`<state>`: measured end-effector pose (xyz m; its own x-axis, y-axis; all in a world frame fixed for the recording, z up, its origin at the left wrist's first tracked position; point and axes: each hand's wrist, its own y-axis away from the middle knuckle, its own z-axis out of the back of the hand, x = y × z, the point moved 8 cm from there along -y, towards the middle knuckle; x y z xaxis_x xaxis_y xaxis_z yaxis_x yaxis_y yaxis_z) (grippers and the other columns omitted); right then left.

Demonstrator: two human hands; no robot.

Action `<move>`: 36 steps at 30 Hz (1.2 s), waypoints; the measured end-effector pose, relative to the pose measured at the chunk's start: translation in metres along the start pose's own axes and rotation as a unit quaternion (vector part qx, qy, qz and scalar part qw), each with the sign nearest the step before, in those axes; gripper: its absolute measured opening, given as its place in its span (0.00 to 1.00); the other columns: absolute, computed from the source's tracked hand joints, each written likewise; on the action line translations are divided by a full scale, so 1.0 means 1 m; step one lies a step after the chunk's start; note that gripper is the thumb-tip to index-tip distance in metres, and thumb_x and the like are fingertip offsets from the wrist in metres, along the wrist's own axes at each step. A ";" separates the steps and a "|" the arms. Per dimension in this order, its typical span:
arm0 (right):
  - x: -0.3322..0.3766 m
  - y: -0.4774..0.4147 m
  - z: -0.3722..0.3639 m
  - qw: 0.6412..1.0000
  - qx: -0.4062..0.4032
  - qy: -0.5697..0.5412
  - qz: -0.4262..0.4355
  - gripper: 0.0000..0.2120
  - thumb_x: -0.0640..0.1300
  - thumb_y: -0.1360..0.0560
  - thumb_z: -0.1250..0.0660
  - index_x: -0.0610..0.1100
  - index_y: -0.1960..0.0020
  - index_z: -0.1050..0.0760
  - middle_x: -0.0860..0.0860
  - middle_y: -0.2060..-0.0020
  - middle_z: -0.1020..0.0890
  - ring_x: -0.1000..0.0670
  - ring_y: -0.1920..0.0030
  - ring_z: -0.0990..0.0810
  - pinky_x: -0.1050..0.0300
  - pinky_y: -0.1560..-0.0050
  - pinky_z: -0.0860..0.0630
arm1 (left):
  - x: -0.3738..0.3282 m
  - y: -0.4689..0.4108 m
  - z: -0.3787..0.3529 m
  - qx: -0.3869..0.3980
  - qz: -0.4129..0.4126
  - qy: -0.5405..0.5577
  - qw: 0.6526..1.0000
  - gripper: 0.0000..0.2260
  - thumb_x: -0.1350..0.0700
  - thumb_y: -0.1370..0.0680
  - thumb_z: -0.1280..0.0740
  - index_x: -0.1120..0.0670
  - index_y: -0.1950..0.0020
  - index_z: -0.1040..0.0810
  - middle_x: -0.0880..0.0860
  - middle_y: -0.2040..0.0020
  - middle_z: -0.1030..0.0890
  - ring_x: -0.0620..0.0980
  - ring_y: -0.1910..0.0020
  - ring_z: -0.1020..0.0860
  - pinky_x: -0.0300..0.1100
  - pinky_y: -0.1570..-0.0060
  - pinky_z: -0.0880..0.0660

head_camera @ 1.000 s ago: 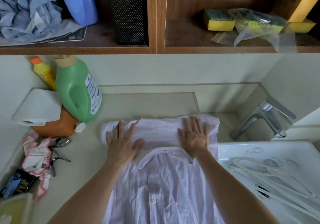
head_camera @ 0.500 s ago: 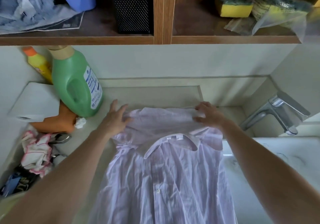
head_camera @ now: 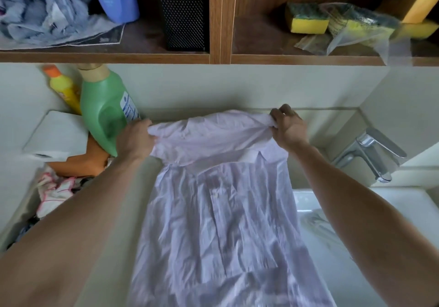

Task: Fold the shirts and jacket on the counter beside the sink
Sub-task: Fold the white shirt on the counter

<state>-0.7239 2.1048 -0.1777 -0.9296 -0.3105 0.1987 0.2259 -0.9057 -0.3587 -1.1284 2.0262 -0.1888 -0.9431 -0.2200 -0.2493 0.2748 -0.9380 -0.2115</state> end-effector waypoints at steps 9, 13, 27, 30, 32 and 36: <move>-0.016 0.086 -0.009 0.990 0.101 0.057 0.077 0.17 0.32 0.33 0.32 0.42 0.45 0.24 0.42 0.47 0.26 0.38 0.48 0.23 0.47 0.53 0.25 | 0.018 0.100 -0.008 0.043 -0.059 0.031 0.997 0.10 0.63 0.30 0.28 0.51 0.53 0.20 0.51 0.56 0.17 0.57 0.58 0.20 0.44 0.66 0.29; -0.026 0.138 -0.055 0.936 0.347 0.041 0.044 0.22 0.38 0.26 0.34 0.47 0.33 0.30 0.49 0.38 0.32 0.48 0.39 0.30 0.52 0.39 0.30 | 0.027 0.156 -0.038 0.121 -0.104 0.026 0.987 0.13 0.66 0.33 0.32 0.50 0.57 0.16 0.46 0.58 0.15 0.55 0.58 0.22 0.46 0.56 0.25; 0.109 0.097 -0.050 0.981 0.126 -0.091 0.114 0.09 0.46 0.21 0.37 0.46 0.46 0.20 0.47 0.48 0.20 0.42 0.48 0.21 0.50 0.48 0.27 | 0.008 0.105 -0.042 0.063 0.098 0.199 0.973 0.19 0.52 0.22 0.30 0.54 0.32 0.26 0.60 0.38 0.25 0.60 0.37 0.26 0.53 0.37 0.29; 0.102 0.085 -0.065 0.984 0.128 -0.095 0.080 0.13 0.50 0.20 0.38 0.51 0.38 0.22 0.50 0.36 0.23 0.45 0.37 0.26 0.49 0.38 0.33 | 0.012 0.089 -0.048 0.105 0.062 0.179 0.976 0.23 0.49 0.23 0.28 0.54 0.30 0.26 0.57 0.35 0.24 0.58 0.35 0.27 0.51 0.34 0.30; 0.102 0.076 -0.077 0.983 0.139 -0.090 0.074 0.16 0.52 0.19 0.40 0.53 0.32 0.26 0.51 0.29 0.29 0.48 0.29 0.32 0.49 0.29 0.40 | 0.003 0.081 -0.049 0.101 0.029 0.187 0.977 0.15 0.54 0.24 0.27 0.54 0.38 0.18 0.55 0.42 0.19 0.56 0.42 0.22 0.46 0.42 0.27; 0.092 0.071 -0.108 0.978 0.197 -0.065 0.027 0.26 0.59 0.17 0.49 0.53 0.21 0.42 0.51 0.20 0.44 0.49 0.20 0.48 0.45 0.22 0.53 | 0.022 0.066 -0.046 0.038 0.099 0.194 0.975 0.04 0.58 0.21 0.31 0.55 0.52 0.16 0.52 0.54 0.16 0.50 0.58 0.21 0.43 0.55 0.27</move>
<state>-0.8253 2.0433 -0.2833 -0.8743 -0.3709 0.3131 0.3916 -0.9201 0.0035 -1.1223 1.9721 -0.2513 -0.7272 -0.2941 -0.6203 0.4157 -0.9077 -0.0569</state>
